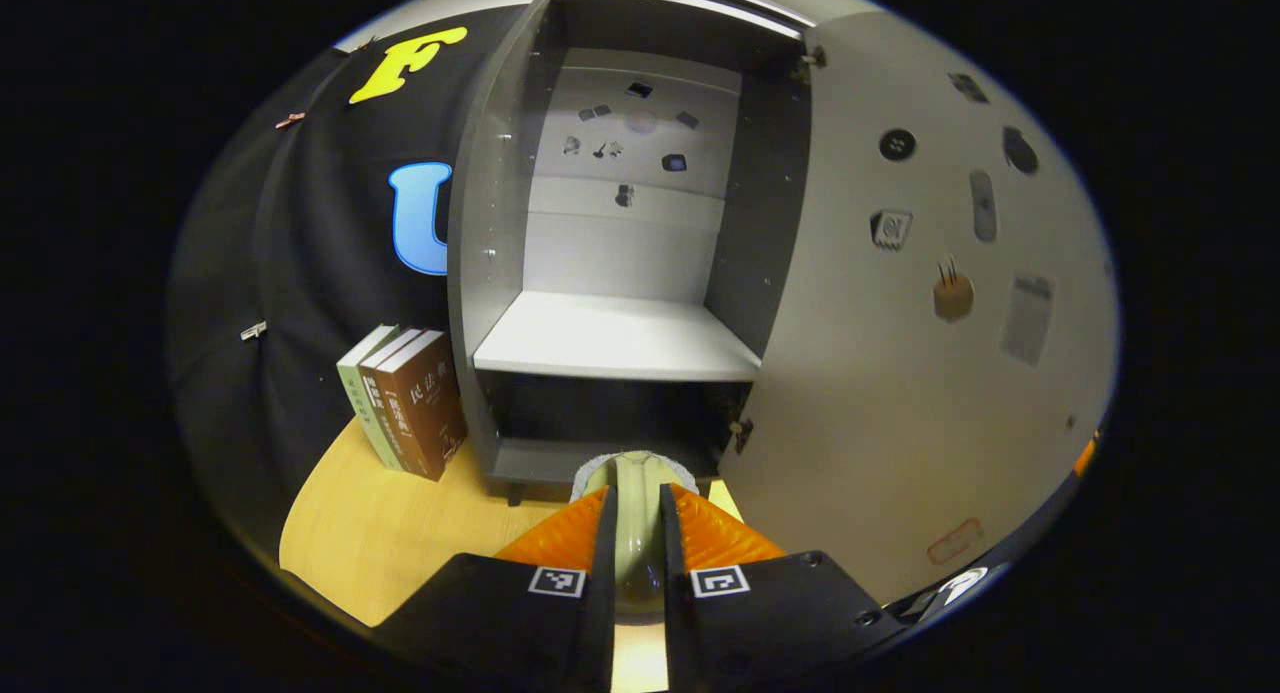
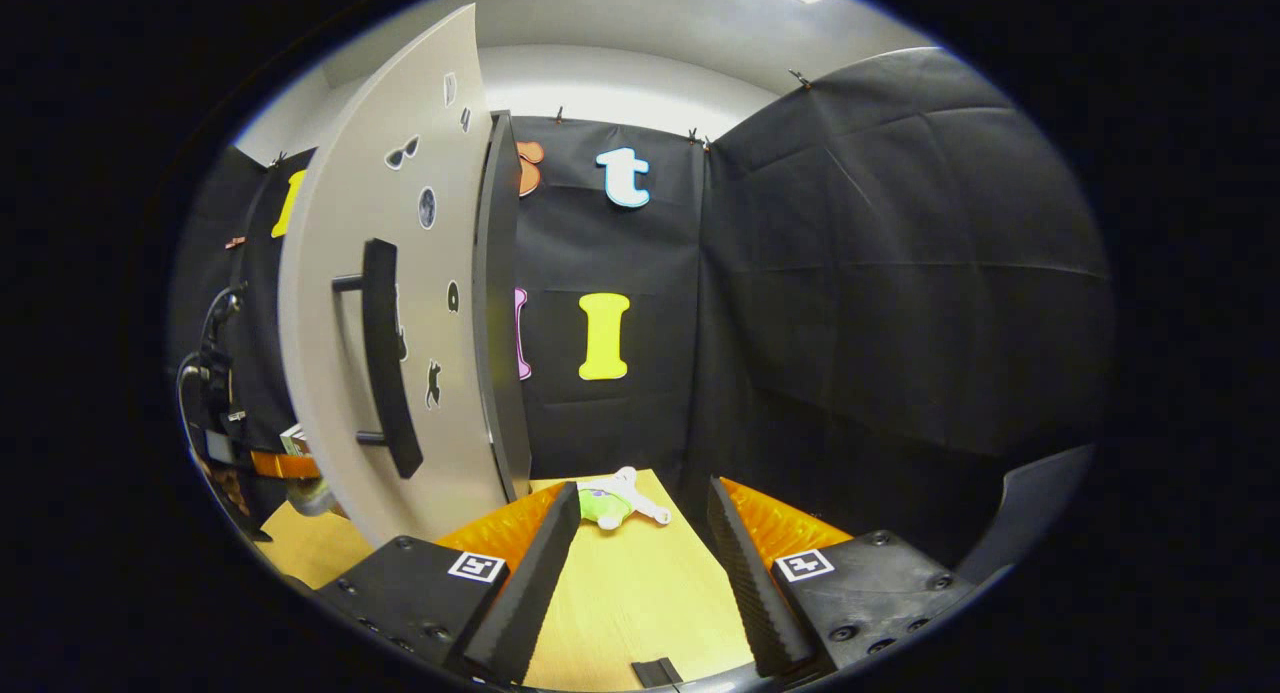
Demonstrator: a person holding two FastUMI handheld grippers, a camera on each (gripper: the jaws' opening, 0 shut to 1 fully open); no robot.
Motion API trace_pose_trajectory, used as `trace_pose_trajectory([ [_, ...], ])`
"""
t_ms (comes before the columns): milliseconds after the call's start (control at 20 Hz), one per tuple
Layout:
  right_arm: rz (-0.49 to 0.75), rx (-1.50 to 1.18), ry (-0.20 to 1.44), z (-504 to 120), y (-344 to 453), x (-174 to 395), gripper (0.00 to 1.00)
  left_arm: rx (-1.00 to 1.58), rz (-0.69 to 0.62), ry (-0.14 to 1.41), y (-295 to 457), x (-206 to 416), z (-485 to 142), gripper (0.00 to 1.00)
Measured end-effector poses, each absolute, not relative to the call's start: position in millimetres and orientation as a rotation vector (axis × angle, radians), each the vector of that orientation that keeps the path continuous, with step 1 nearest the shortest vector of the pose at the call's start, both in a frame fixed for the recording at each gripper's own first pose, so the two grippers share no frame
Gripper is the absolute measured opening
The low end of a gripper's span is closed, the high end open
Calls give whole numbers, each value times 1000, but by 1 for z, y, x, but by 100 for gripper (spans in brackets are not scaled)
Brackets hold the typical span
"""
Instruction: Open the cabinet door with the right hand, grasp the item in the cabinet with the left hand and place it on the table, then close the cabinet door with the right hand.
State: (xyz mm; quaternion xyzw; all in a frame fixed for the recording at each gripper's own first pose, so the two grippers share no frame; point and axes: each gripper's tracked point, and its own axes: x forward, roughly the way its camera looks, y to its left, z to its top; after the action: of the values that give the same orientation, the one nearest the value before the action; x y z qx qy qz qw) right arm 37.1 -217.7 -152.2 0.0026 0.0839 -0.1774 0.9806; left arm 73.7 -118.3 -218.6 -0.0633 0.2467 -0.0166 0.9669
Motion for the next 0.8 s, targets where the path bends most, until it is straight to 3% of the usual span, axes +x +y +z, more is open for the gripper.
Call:
trace_pose_trajectory([
  [350, -433, -1, 140, -172, -239, 13, 83, -194, -23, 589, -143, 41, -313, 26],
  [800, -367, 94, 213, -238, -248, 30, 83, -210, 108, 690, -143, 27, -432, 24],
])
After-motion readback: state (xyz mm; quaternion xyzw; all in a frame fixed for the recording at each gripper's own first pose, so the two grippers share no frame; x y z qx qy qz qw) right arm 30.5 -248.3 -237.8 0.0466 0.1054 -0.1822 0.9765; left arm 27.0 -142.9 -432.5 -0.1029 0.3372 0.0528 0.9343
